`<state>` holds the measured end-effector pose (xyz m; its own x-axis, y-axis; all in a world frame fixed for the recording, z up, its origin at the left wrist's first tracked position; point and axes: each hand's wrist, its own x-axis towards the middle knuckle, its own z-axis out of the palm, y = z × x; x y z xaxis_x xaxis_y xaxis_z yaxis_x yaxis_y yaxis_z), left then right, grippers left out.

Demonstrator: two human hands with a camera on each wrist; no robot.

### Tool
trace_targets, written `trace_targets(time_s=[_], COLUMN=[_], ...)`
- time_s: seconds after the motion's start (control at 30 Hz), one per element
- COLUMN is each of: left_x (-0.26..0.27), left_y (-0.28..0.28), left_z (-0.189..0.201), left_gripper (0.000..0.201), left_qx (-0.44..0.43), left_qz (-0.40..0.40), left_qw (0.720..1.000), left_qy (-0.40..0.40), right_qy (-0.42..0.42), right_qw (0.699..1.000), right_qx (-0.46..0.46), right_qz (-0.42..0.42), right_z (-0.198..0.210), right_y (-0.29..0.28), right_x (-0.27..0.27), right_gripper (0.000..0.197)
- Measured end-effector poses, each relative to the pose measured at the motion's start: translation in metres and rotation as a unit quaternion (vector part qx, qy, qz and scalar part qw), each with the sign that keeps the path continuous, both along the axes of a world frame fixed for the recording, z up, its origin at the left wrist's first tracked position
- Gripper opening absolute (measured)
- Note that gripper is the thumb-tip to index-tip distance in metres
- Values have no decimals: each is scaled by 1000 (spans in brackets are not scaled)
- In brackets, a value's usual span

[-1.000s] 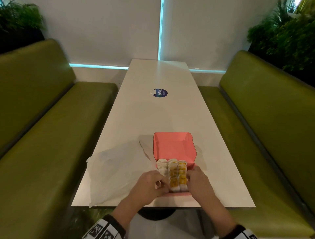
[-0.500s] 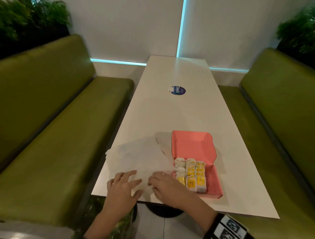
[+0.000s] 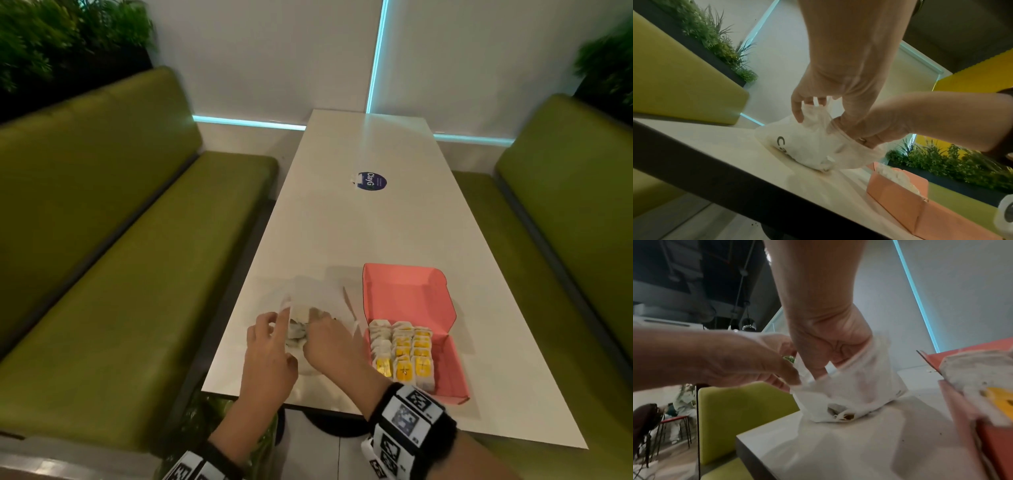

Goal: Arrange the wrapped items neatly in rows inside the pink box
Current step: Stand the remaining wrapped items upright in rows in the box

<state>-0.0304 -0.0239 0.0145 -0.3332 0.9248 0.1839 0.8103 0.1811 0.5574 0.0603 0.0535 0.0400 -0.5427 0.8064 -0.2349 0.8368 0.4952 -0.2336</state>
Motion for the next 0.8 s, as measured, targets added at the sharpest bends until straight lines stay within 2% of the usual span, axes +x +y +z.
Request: trace_targets(time_s=[0.1,0.23,0.37,0.47,0.67,0.8], left_x=[-2,-11,-14,-16,-18,-19], left_y=[0,-1,-2,0,-1,-1], left_z=[1,-4,-5,-5,-4,-6], left_gripper=[81,81,88,91,93,91], left_qx=[10,9,18,35,38,39], left_qz=[-17,-29,-50,-61,-76,-79], left_qw=[999,999,999,997,996,996], left_qy=[-36,-25,-2,10,28,26], right_qy=[-76,-124,-84,-69,-77,-29], right_qw=[996,990,994,995,994,997], right_qx=[-19,-48,-63,-73,-70,-61], right_qz=[33,44,15,2,25,34], right_z=[-7,-6,-4,1,-4,-7], right_y=[4,5,3,1,-7,-17], right_x=[-24,-36,-35,-31,-23,-20], right_gripper=[54,47,26,28,49,36])
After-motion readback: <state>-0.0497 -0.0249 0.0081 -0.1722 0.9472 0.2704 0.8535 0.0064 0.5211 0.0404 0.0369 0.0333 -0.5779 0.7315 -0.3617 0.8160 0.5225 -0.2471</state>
